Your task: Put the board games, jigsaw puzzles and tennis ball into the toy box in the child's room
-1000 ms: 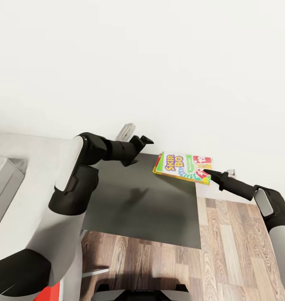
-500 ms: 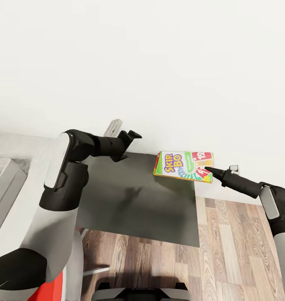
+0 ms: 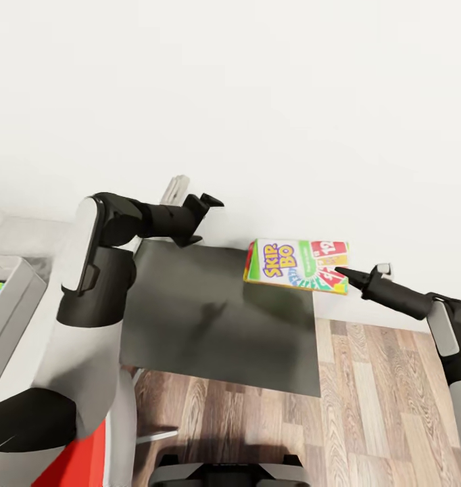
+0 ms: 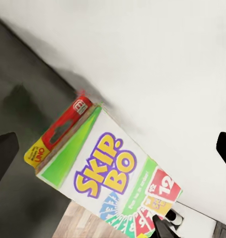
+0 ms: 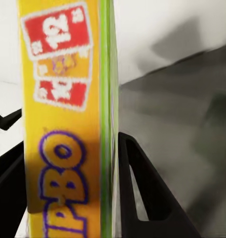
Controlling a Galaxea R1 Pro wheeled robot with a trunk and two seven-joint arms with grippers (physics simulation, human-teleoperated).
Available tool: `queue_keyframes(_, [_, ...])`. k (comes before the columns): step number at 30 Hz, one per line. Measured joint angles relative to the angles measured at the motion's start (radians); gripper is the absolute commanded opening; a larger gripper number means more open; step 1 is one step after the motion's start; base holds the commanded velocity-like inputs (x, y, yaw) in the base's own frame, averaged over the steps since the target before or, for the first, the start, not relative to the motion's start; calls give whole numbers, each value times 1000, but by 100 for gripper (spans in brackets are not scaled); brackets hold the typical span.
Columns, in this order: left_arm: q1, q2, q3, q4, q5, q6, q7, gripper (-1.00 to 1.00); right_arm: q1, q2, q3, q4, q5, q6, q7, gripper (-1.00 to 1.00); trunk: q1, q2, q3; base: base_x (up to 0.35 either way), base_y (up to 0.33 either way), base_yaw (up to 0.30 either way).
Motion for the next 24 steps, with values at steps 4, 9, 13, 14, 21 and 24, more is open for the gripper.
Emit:
queue_keyframes(4, [-12, 10, 63, 0, 1, 42, 4, 100, 13, -5, 0, -125, 8, 68, 11, -100, -15, 28, 13, 0, 0, 0])
queue_keyframes(9, [-23, 49, 112, 0, 9, 67, 4, 100, 53, -10, -4, -191, 7, 68, 15, -100, -35, 63, 28, 0, 0, 0])
queue_keyframes(13, [-47, 84, 137, 1, 65, 70, 5, 100, 59, -24, -3, -212, 3, 67, 17, -100, -50, 91, 42, 0, 0, 85])
queue_keyframes(14, [-52, 97, 143, 2, 88, 71, 5, 100, 61, -28, -3, -218, 2, 67, 17, -100, -54, 98, 46, 0, 0, 200])
queue_keyframes(21, [-67, 129, 153, 9, 127, 71, 6, 100, 65, -35, -3, -278, -3, 68, 19, -100, -62, 113, 59, 0, 0, 233])
queue_keyframes(24, [-97, 131, 154, 15, 131, 71, 6, 100, 88, -36, -3, -341, 1, 67, 20, -100, -62, 113, 62, 0, 0, 254])
